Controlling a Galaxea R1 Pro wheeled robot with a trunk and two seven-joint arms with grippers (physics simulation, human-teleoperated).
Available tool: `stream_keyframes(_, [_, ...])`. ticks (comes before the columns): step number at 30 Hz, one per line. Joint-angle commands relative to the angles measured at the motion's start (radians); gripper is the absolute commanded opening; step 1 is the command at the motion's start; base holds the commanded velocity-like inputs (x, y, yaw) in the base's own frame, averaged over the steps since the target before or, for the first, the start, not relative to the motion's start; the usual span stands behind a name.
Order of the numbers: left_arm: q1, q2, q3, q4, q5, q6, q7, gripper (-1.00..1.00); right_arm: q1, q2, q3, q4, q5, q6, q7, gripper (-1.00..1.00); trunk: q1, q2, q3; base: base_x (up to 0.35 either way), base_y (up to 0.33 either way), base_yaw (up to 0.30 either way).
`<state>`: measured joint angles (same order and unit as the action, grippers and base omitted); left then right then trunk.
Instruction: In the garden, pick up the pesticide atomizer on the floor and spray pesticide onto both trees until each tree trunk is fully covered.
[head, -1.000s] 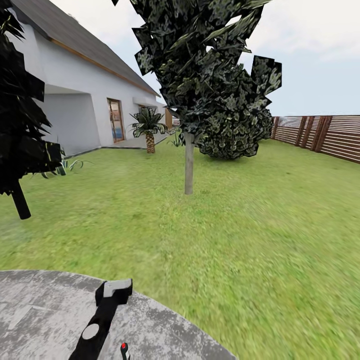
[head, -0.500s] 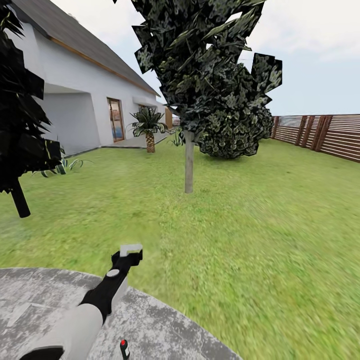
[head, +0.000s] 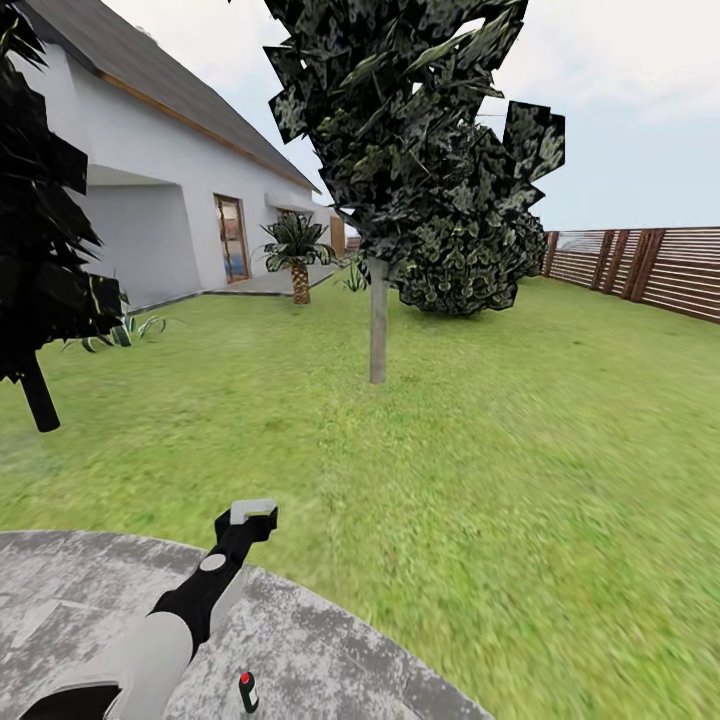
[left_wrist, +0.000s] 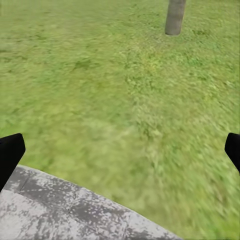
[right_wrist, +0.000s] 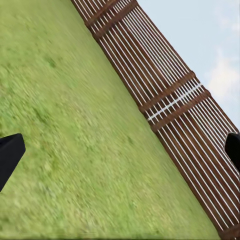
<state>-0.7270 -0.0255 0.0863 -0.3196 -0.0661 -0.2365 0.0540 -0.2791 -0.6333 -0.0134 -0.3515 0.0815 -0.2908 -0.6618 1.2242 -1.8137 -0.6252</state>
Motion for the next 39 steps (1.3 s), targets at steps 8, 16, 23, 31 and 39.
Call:
stream_keyframes(8, [0.000,0.006,0.004,0.000,-0.001,-0.003,0.000,1.00,0.000,-0.001,-0.001,0.003,0.001,-0.001,0.009,1.00,0.031,-0.056,-0.025,0.000,0.000,0.000])
stream_keyframes(16, [0.000,0.027,0.007,0.000,0.000,-0.032,0.000,1.00,0.000,-0.002,-0.024,0.006,-0.003,-0.001,0.011,1.00,0.042,-0.077,-0.035,0.000,0.000,0.000])
stream_keyframes(23, [0.000,0.029,0.006,0.000,0.001,-0.036,0.000,1.00,0.000,-0.002,-0.027,0.006,-0.003,-0.001,0.011,1.00,0.058,-0.105,-0.047,0.000,0.000,0.000])
stream_keyframes(31, [0.000,0.029,0.007,0.000,0.002,-0.036,0.000,1.00,0.000,-0.006,-0.029,0.006,-0.003,-0.001,0.011,1.00,0.088,-0.161,-0.072,0.000,0.000,0.000])
stream_keyframes(39, [0.000,0.028,0.006,0.003,0.001,-0.038,0.000,1.00,0.000,-0.032,-0.030,0.028,-0.004,0.001,0.010,1.00,0.119,-0.217,-0.097,0.000,0.000,0.000])
